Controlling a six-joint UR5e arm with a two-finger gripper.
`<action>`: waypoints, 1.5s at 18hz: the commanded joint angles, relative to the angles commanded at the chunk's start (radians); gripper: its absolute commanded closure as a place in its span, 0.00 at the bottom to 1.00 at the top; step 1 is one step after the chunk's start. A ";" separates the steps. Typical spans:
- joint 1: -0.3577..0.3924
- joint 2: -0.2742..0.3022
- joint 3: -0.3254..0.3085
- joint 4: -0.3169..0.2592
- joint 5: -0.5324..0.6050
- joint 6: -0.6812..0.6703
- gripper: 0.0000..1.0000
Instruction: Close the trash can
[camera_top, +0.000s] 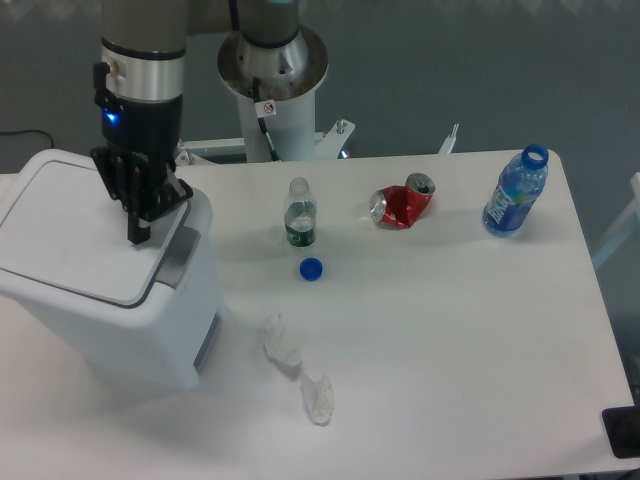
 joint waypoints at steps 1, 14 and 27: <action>0.000 -0.003 0.000 0.000 0.000 0.000 0.97; 0.057 0.009 0.040 -0.003 -0.021 -0.005 0.03; 0.308 -0.197 0.086 -0.003 0.152 0.018 0.00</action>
